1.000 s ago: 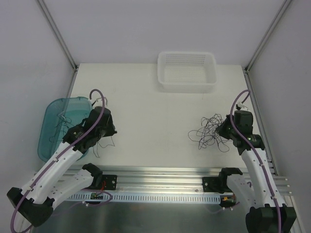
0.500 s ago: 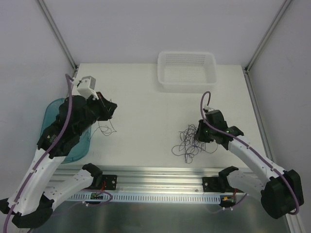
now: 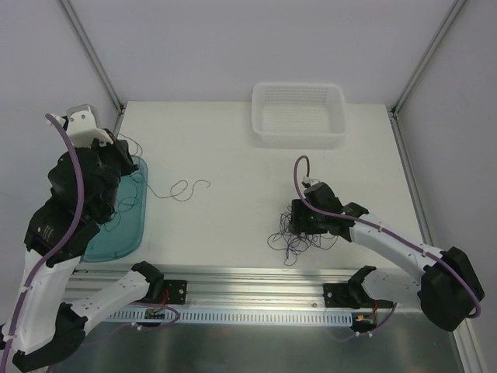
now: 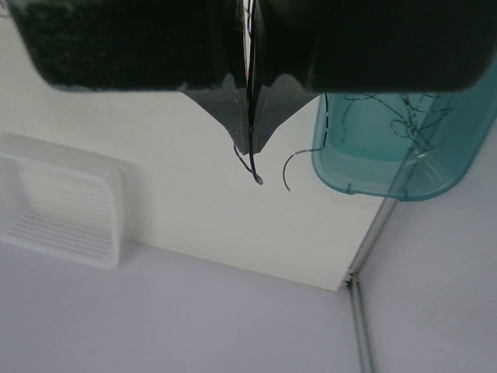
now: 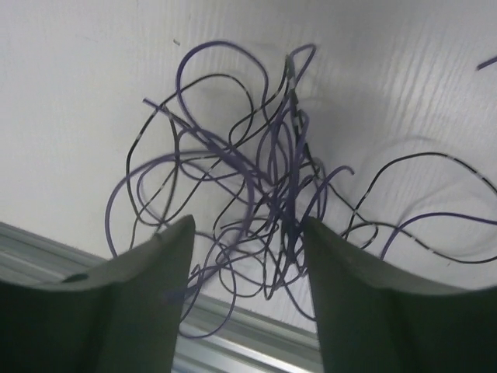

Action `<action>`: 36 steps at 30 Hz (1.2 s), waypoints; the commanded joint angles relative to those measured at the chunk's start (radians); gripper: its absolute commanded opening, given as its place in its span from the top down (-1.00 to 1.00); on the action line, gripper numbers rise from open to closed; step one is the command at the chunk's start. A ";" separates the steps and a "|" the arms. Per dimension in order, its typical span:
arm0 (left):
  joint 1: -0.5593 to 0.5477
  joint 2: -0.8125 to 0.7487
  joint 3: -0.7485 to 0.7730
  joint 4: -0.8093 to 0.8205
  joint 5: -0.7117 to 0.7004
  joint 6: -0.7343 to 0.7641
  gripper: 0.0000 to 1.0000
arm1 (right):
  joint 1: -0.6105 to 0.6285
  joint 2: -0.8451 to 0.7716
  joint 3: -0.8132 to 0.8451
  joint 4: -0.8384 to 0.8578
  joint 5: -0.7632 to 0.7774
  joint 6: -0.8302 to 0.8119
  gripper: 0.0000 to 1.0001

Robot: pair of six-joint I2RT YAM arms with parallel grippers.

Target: Untangle the cables

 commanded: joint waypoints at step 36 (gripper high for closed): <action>0.801 0.209 -0.422 0.303 0.093 0.051 0.99 | 0.252 -0.150 0.069 -0.136 0.131 0.011 -0.94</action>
